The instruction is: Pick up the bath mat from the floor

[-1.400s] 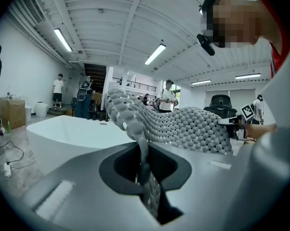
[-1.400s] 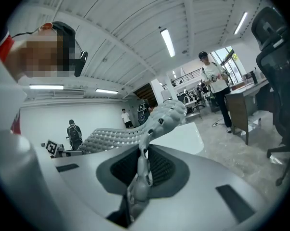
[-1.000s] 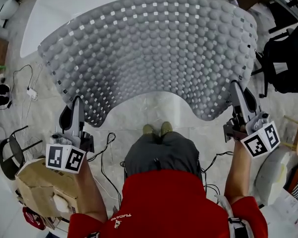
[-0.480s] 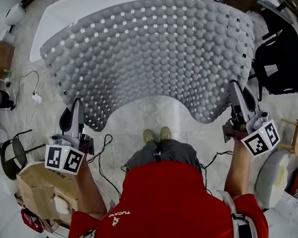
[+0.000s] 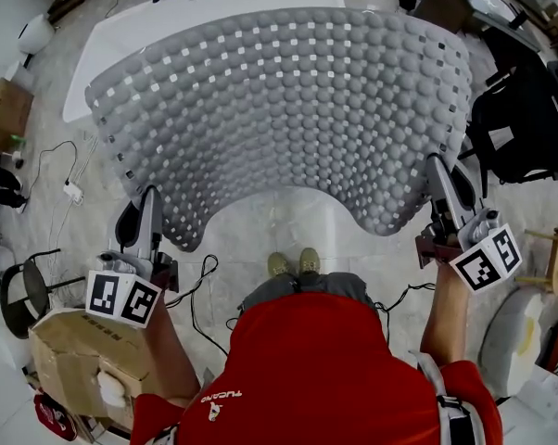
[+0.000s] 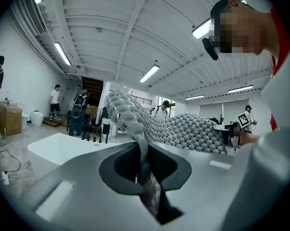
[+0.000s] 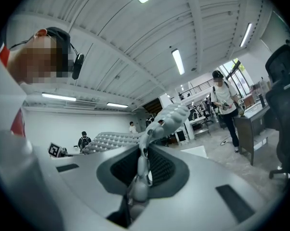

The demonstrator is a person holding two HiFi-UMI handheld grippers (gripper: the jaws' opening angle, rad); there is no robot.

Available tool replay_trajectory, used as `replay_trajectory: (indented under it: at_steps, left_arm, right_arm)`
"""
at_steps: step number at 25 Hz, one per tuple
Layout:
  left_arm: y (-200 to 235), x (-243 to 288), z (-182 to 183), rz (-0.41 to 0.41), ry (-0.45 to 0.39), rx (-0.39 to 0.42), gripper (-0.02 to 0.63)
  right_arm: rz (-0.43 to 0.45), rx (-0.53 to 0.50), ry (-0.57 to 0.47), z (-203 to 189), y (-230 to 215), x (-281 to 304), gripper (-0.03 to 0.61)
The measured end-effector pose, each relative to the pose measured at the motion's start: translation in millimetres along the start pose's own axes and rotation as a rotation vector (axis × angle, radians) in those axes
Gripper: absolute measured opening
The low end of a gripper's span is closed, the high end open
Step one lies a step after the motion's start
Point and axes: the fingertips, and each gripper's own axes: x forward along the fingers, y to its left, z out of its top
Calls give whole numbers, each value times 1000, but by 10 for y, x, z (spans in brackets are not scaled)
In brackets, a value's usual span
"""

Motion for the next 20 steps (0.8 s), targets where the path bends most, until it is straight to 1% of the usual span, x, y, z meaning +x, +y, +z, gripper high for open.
replay_trajectory:
  at_steps: [11, 20]
  left_arm:
    - [18, 77, -111, -21, -19, -5, 38]
    - [-58, 116, 56, -23, -20, -14, 38]
  right_arm:
    - [-4, -16, -8, -107, 15, -31, 38]
    - [-15, -29, 2, 102, -38, -93, 38]
